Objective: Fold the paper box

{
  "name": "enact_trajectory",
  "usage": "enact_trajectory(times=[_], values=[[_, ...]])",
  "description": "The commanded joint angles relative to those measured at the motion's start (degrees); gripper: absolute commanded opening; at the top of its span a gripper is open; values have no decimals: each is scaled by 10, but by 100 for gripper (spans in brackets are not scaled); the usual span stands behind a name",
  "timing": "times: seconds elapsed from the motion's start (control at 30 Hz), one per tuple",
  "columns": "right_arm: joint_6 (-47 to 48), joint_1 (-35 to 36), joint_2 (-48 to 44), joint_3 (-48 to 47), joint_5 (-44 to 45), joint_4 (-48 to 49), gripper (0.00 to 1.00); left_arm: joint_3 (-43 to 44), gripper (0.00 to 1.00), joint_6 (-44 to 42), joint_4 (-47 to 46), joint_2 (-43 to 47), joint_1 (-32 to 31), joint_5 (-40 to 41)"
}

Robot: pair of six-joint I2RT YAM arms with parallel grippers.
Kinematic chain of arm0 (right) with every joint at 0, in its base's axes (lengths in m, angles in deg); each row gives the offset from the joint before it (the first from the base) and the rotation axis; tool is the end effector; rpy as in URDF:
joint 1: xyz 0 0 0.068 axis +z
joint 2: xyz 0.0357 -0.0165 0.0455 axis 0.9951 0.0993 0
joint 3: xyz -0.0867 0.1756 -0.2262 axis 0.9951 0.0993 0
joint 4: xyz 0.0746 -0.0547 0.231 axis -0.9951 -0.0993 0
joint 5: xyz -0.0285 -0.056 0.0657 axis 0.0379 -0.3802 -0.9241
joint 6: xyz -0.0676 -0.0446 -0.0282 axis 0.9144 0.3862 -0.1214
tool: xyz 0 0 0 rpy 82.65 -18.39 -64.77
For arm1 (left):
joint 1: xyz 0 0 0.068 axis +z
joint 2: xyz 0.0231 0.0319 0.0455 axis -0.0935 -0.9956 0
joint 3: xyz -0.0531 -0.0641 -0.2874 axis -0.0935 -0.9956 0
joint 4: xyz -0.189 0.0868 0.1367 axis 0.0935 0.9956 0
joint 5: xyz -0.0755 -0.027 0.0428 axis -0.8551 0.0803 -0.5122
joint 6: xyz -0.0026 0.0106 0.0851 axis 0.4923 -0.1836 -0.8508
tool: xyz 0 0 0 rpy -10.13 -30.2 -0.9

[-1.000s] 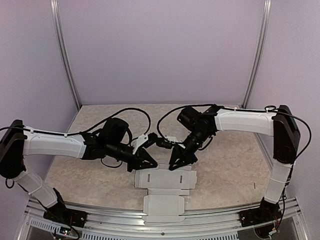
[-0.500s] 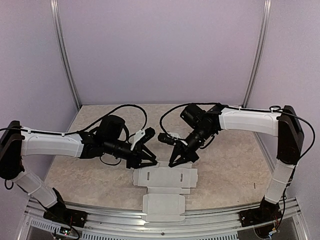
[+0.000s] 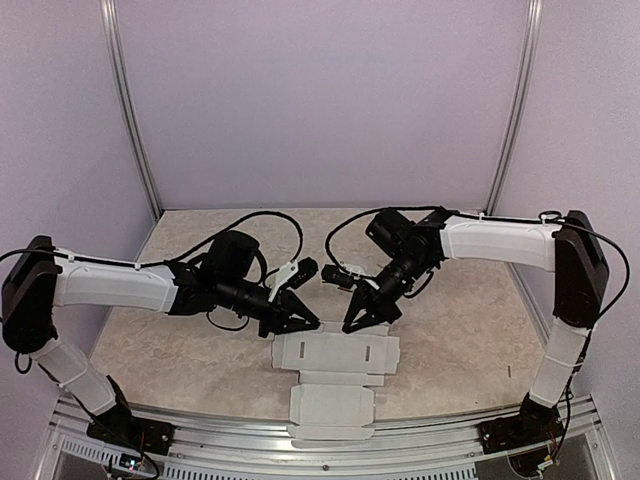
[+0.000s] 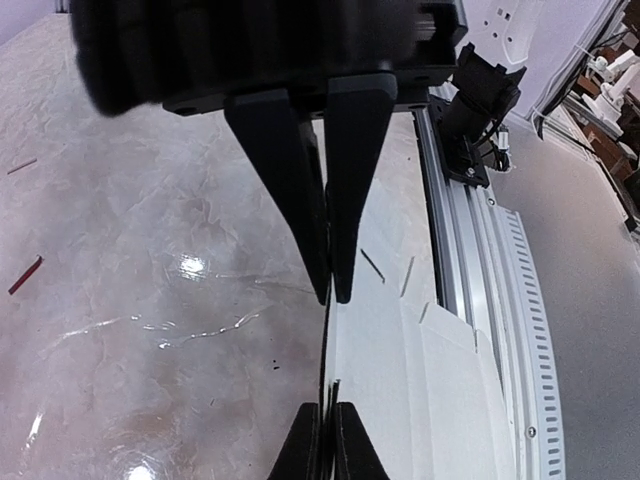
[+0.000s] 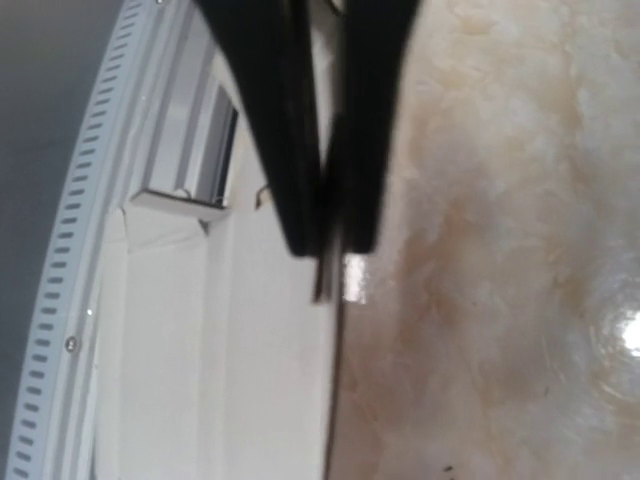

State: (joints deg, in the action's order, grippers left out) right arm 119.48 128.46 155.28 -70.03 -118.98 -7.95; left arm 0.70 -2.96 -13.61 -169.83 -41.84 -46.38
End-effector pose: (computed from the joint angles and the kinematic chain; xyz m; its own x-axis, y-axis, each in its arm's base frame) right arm 0.2256 0.2967 0.2351 -0.2268 -0.7243 -0.6511 -0.9074 -0.0857 0.4113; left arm 0.1986 -0.2840 0.2316 -0.2740 0.4335 -0.8585 0.9615 0.1049 -0.2540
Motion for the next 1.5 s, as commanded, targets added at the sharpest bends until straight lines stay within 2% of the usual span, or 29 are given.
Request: enact_trajectory(times=[0.0, 0.07, 0.2, 0.57, 0.6, 0.63, 0.67, 0.73, 0.87, 1.03, 1.27, 1.47], values=[[0, -2, -22, 11, -24, 5, 6, 5, 4, 1, 10, -16, 2, 4], [1, -3, -24, 18, -16, 7, 11, -3, 2, 7, -6, -5, 8, -1], [1, -8, -24, 23, -16, 4, 12, -16, 1, 19, -24, 15, 19, -12], [0, -33, -14, 15, -28, -3, 0, -24, 0, 28, -33, 22, 25, -16], [-1, -33, -13, 15, -28, -2, 0, -26, 2, 29, -34, 22, 25, -16], [-1, -33, -14, 15, -29, -2, 0, -26, 9, 30, -34, 23, 25, -15], [0, -33, -14, 13, -31, -2, 0, -26, 21, 31, -33, 22, 24, -12], [0, -33, -16, 12, -36, -3, 0, -23, 32, 23, -23, 18, 20, -9], [-1, -33, -14, 10, -35, -3, 0, 4, 38, -14, 31, -2, -4, 29], [-1, -33, -13, 10, -39, -3, 0, 29, 36, -39, 81, -30, -24, 64], [-2, -33, -13, 11, -42, -4, 0, 27, 22, -40, 63, -20, -25, 89], [0, -33, -9, 12, -41, -7, 0, 23, 16, -37, 42, -4, -22, 103]])
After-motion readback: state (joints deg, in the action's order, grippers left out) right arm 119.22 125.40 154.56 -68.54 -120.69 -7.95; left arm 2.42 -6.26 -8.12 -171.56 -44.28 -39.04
